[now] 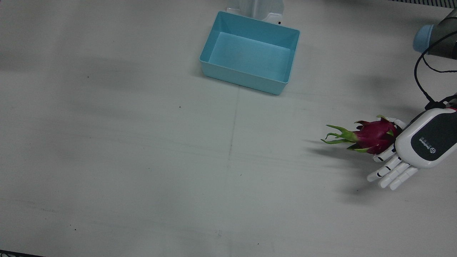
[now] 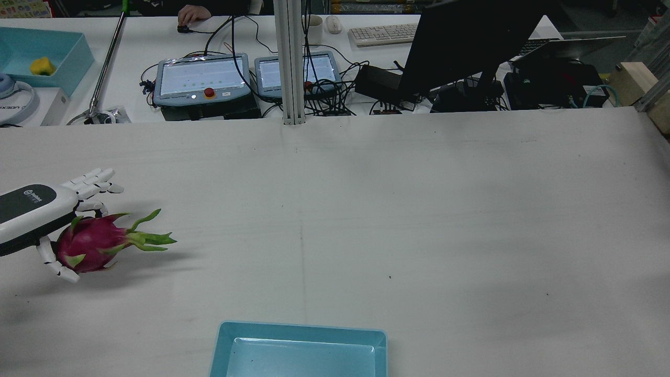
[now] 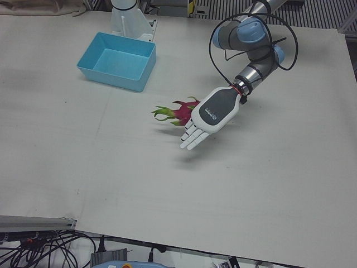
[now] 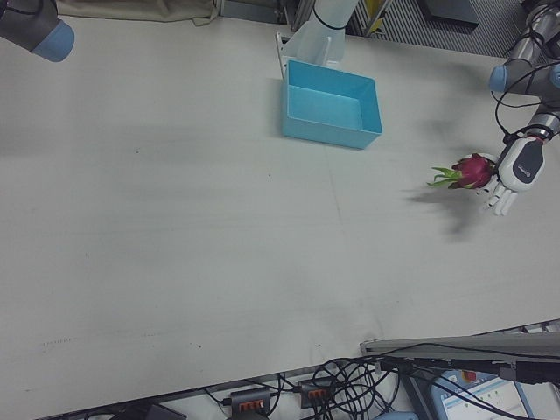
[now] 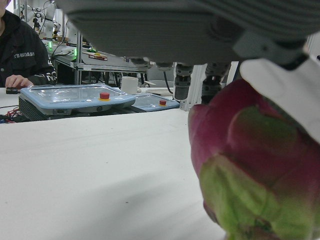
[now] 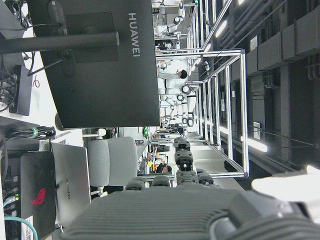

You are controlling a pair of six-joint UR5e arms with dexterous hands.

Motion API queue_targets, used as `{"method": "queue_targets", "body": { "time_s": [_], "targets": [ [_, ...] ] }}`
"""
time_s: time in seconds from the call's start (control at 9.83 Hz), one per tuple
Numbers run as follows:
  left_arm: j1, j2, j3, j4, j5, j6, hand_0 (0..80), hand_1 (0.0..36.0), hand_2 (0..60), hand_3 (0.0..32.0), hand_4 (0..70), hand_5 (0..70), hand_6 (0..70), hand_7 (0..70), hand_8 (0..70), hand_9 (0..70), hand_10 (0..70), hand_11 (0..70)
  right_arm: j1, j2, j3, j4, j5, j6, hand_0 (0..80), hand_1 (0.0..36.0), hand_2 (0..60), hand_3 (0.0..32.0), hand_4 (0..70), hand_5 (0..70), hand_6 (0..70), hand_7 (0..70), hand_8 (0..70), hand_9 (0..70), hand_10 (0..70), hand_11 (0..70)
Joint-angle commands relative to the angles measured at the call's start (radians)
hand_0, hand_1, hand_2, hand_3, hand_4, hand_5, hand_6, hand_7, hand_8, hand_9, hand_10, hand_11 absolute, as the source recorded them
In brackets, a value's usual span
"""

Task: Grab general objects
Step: 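Lift the dragon fruit off the table with the left hand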

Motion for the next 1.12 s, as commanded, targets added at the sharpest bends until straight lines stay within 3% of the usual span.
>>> {"method": "queue_targets", "body": {
  "time_s": [0.0,0.1,0.2,0.41,0.71,1.02],
  "targets": [
    [-0.01,-0.031,-0.08,0.128,0.059,-0.088,48.2,19.0,38.8,0.0,41.0,46.2,11.8,32.1,3.2,9.7,25.0,37.3,0.0,0.0,0.0,0.0,0.0,0.0,0.0,0.0,0.0,0.0,0.0,0.0,0.0,0.0,0.0,0.0,0.0,0.0],
    [-0.01,-0.033,-0.089,0.159,0.062,-0.127,48.2,19.1,38.8,0.0,40.7,45.9,11.7,31.7,3.5,10.0,24.7,36.9,0.0,0.0,0.0,0.0,0.0,0.0,0.0,0.0,0.0,0.0,0.0,0.0,0.0,0.0,0.0,0.0,0.0,0.0],
    [-0.012,-0.034,-0.089,0.17,0.112,-0.189,48.1,18.5,37.8,0.0,39.7,45.3,12.6,32.2,5.1,12.1,25.2,37.6,0.0,0.0,0.0,0.0,0.0,0.0,0.0,0.0,0.0,0.0,0.0,0.0,0.0,0.0,0.0,0.0,0.0,0.0],
    [-0.085,-0.048,-0.089,0.178,0.216,-0.318,49.3,20.5,42.2,0.0,46.8,48.5,15.2,35.3,6.4,13.8,23.4,34.9,0.0,0.0,0.0,0.0,0.0,0.0,0.0,0.0,0.0,0.0,0.0,0.0,0.0,0.0,0.0,0.0,0.0,0.0],
    [-0.093,-0.054,-0.089,0.196,0.338,-0.536,52.1,24.8,49.9,0.0,59.0,53.6,18.7,38.0,7.1,14.1,19.8,30.0,0.0,0.0,0.0,0.0,0.0,0.0,0.0,0.0,0.0,0.0,0.0,0.0,0.0,0.0,0.0,0.0,0.0,0.0],
    [-0.095,-0.054,-0.094,0.255,0.393,-0.615,57.1,30.7,58.9,0.0,69.9,60.3,21.1,40.0,6.5,12.8,19.3,29.5,0.0,0.0,0.0,0.0,0.0,0.0,0.0,0.0,0.0,0.0,0.0,0.0,0.0,0.0,0.0,0.0,0.0,0.0]
  ]
}}
